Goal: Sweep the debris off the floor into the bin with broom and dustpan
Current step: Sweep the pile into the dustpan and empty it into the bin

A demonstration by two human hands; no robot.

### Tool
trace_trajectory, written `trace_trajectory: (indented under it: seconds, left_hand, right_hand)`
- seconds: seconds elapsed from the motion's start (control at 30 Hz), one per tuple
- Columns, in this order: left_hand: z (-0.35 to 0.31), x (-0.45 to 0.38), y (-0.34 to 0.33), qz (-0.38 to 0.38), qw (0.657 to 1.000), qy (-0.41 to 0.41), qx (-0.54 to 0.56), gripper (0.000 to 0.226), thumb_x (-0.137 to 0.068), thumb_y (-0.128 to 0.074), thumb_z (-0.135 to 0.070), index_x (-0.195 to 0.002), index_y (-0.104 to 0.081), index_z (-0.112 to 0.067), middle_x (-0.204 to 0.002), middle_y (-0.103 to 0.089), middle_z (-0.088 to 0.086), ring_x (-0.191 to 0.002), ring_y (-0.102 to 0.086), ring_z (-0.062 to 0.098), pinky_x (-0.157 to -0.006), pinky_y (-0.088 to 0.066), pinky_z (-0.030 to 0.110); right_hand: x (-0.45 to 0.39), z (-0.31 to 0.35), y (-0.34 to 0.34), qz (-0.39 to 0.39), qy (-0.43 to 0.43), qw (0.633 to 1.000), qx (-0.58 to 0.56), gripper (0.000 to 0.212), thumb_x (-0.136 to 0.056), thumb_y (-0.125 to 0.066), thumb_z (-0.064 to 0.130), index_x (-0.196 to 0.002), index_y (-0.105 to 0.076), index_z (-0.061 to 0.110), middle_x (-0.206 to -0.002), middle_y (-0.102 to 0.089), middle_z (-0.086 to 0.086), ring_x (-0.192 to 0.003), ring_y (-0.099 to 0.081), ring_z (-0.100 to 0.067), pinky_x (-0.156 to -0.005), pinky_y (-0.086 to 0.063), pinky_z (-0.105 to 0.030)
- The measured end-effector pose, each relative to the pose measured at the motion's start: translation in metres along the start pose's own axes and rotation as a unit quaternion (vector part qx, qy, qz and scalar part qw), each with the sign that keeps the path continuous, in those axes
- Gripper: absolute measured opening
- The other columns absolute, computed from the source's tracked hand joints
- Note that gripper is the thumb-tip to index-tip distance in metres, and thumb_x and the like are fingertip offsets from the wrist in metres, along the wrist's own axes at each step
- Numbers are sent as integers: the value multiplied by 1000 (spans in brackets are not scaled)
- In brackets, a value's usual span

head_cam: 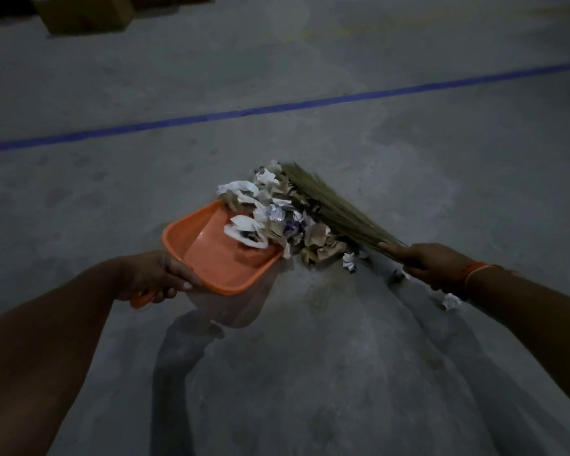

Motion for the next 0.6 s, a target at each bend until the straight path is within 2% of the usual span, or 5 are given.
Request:
trace_trajectory:
  seconds: [0.23,0.4,0.5,0.6]
  left_hand:
    - [3,-5,-13,3,1000,-10,5,24,-86,-66,4,-98,-80,-11,-78,-65,12,-59,-53,14,-46,-42,24]
    - [5,-9,-19,-11,998,-21,55,24,-88,-65,5,-99,-80,-10,-75,-57,16,-56,-50,12,-43,-39,20]
    - [-1,-9,-25,-17,996,-26,86,24,-90,-63,3,-99,-80,-11,-65,-56,12,-53,-48,10,-42,-38,17]
    - [-11,-7,-34,-19,993,-29,116,22,-92,-62,3,-105,-77,-6,-66,-56,11,-52,-48,9,-42,-39,16]
  right_hand:
    - [12,35,-10,-25,58,998,-6,65,-97,-47,26,-146,-14,54,-93,-55,-2,-81,-54,-19,-77,-46,-32]
    - [32,60,-18,-45,94,994,-24,65,-94,-44,31,-146,-12,52,-94,-54,-2,-78,-52,-16,-74,-45,-32]
    - [43,67,-24,-54,103,992,-40,66,-93,-42,34,-147,-11,55,-101,-55,-3,-83,-54,-17,-77,-48,-33]
    - [52,69,-28,-69,104,992,-32,66,-94,-40,35,-147,-6,57,-114,-55,-7,-91,-58,-20,-83,-51,-38]
Point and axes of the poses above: each hand's wrist, its own x-axis away from the middle knuckle, its own y-axis out of the back of the hand, z = x × y, the point moved 8 cm from there along -x, towards the middle knuckle
